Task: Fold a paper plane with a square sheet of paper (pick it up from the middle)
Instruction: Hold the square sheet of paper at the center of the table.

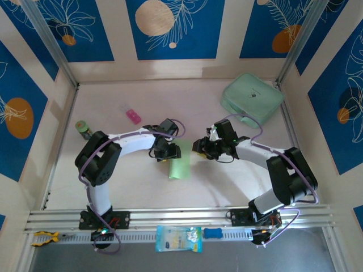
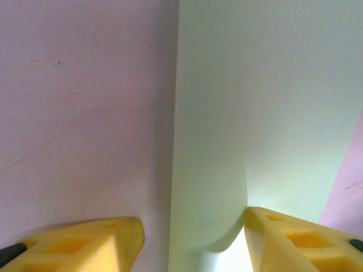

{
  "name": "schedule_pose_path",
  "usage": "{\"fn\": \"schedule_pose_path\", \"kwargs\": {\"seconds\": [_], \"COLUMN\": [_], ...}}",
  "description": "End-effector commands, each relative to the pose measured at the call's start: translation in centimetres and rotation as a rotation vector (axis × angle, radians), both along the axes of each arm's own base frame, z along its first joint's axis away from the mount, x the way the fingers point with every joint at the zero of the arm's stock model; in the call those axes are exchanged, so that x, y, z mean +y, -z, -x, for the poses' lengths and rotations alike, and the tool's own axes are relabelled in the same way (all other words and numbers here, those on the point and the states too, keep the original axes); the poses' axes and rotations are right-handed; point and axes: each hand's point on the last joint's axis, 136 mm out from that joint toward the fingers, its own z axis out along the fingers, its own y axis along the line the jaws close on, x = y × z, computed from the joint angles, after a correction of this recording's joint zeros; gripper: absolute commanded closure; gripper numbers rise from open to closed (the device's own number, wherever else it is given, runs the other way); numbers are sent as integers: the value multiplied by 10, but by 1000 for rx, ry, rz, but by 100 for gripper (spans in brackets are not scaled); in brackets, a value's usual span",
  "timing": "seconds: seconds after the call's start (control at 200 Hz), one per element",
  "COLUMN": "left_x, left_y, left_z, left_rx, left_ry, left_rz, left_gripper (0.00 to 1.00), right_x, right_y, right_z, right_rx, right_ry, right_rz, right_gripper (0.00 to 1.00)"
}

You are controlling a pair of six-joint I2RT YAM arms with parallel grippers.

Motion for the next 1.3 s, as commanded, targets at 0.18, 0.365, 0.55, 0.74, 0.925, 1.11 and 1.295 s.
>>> {"fn": "schedule_pose_path", "kwargs": {"seconds": [0.18, 0.365, 0.55, 0.74, 0.925, 1.11, 1.295], "left_x": [26, 26, 25, 25, 24, 22, 5], "left_y": [46, 46, 47, 47, 47, 45, 7], "left_z": [9, 9, 10, 10, 10, 9, -1], "left_rx": [40, 39, 41, 39, 41, 37, -59], "left_ry": [5, 6, 7, 8, 10, 6, -16], "left_rz": [-141, -141, -140, -141, -139, -128, -4], "left_gripper": [43, 43, 43, 43, 43, 43, 40], "right_x": [29, 40, 49, 60, 53, 29, 5], "right_y": [14, 25, 34, 38, 54, 83, 91], "right_z": [6, 3, 2, 3, 8, 25, 21], "right_rx": [59, 64, 69, 64, 86, 125, 101], "right_ry": [-85, -90, -96, -121, -115, -139, -190], "right_rz": [-36, 15, 52, 28, 84, 206, 278], "right_gripper": [95, 98, 100, 100, 100, 100, 100]}}
